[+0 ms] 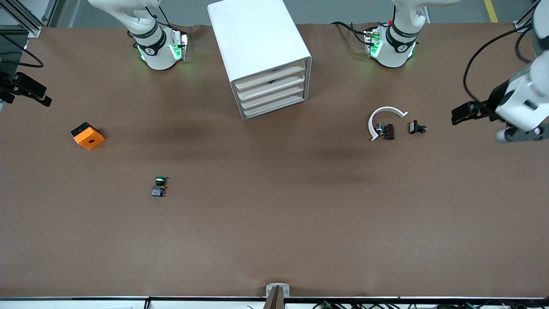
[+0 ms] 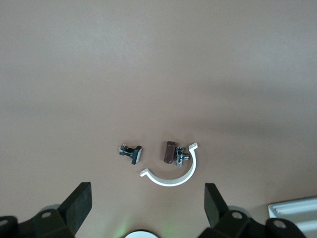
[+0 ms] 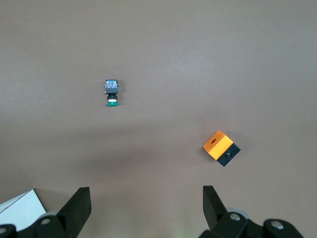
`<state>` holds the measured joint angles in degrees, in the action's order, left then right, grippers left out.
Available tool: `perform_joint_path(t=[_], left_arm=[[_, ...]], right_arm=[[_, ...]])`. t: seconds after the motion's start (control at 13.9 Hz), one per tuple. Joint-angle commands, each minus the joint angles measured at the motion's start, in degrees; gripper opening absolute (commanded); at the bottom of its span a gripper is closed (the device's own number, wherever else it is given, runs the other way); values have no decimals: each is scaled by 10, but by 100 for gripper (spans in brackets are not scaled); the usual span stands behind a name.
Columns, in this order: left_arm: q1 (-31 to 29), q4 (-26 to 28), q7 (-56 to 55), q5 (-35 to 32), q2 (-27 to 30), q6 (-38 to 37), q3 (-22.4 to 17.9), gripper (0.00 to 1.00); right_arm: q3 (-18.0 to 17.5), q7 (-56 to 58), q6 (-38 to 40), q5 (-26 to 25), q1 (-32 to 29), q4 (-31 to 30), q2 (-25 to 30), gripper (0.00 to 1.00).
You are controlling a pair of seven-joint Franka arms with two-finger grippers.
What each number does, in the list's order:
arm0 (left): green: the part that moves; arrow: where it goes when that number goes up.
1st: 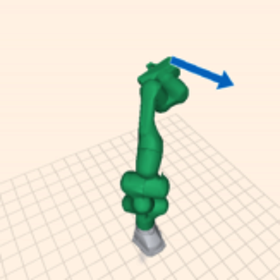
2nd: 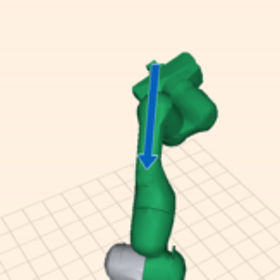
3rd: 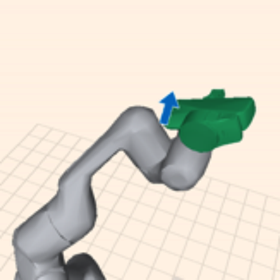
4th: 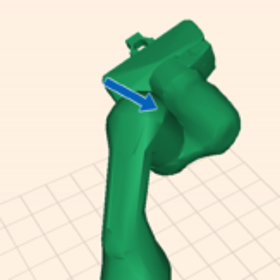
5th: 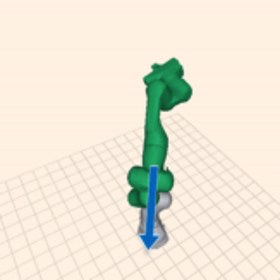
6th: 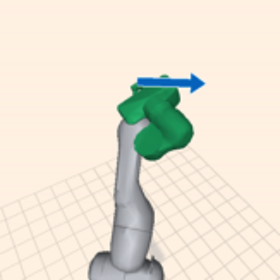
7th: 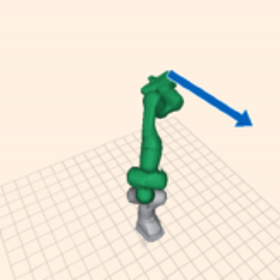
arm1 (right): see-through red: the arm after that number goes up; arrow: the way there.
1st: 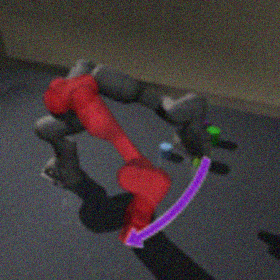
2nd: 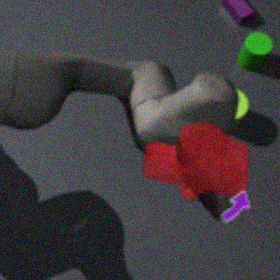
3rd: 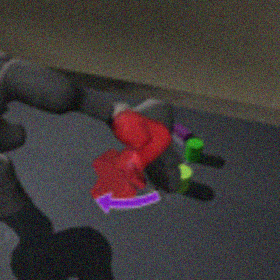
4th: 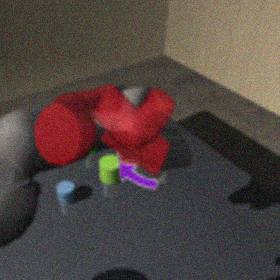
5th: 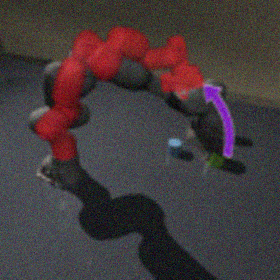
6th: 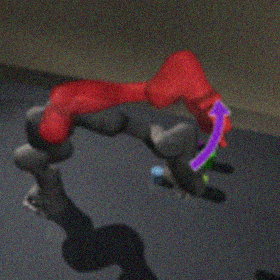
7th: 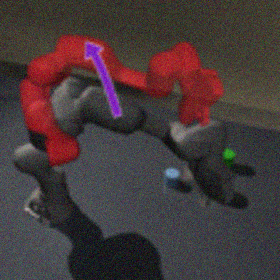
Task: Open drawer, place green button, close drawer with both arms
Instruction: 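Move the right gripper toward the button while the left gripper approaches the cabinet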
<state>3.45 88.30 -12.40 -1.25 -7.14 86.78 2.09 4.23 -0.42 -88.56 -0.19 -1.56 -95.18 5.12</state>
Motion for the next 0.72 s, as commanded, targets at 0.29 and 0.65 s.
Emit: perform_joint_path(t=[0.29,0.65], left_arm=[[79,-47,-281,9,-128,12,5,100],[158,-47,-630,23,-210,9,5,100]], right_arm=[[-5,8,8,-4,-4,47,-115,100],[-7,-2,-34,-11,8,28,-137,100]])
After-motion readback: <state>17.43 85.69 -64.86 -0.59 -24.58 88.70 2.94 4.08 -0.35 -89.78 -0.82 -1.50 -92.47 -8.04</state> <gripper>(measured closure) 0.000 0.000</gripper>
